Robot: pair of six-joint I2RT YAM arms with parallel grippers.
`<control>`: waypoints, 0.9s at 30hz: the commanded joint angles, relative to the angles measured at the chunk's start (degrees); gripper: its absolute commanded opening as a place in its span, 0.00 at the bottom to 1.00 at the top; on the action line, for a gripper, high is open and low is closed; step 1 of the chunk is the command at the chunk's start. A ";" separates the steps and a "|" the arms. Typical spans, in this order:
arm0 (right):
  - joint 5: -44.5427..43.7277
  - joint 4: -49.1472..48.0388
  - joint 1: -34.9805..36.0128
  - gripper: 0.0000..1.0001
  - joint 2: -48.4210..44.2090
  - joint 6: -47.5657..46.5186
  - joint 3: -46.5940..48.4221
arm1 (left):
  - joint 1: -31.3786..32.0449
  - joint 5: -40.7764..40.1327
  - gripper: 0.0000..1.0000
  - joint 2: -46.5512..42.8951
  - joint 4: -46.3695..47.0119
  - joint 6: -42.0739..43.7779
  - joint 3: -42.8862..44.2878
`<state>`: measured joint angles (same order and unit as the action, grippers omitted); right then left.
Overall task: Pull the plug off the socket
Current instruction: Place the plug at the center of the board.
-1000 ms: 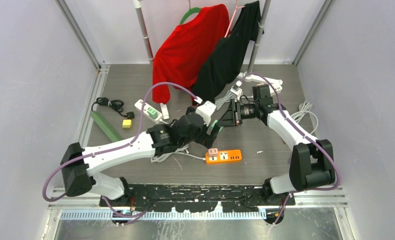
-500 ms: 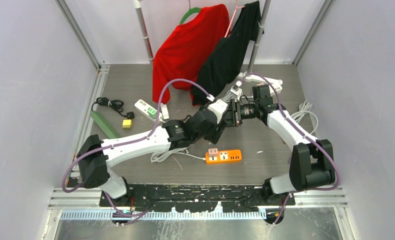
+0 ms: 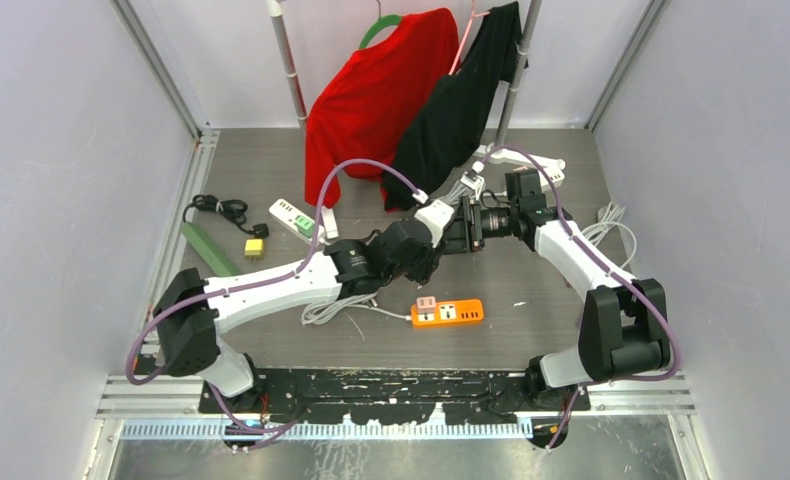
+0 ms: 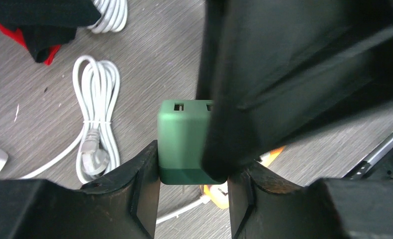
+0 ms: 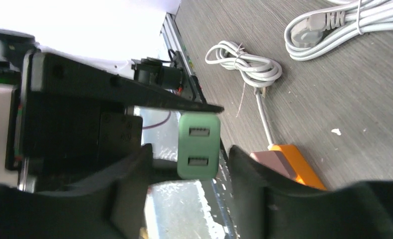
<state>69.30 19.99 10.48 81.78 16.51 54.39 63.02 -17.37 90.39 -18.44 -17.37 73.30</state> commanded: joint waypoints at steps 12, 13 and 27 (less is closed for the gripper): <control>0.64 4.27 -0.07 1.00 -0.83 -7.97 1.40 | -15.32 4.30 0.00 -20.24 5.50 -14.56 -24.69; 0.54 4.31 -0.06 1.00 -0.75 -8.04 1.40 | -18.94 5.75 0.00 -22.17 5.77 -16.70 -27.48; -0.05 4.71 -0.03 1.00 -0.65 -8.77 1.34 | -38.94 -4.73 0.08 -39.45 4.97 -30.64 -45.25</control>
<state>68.66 25.15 10.28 81.76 8.82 54.39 25.93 -14.66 54.94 -14.24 -42.78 28.86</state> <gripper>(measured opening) 0.998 0.449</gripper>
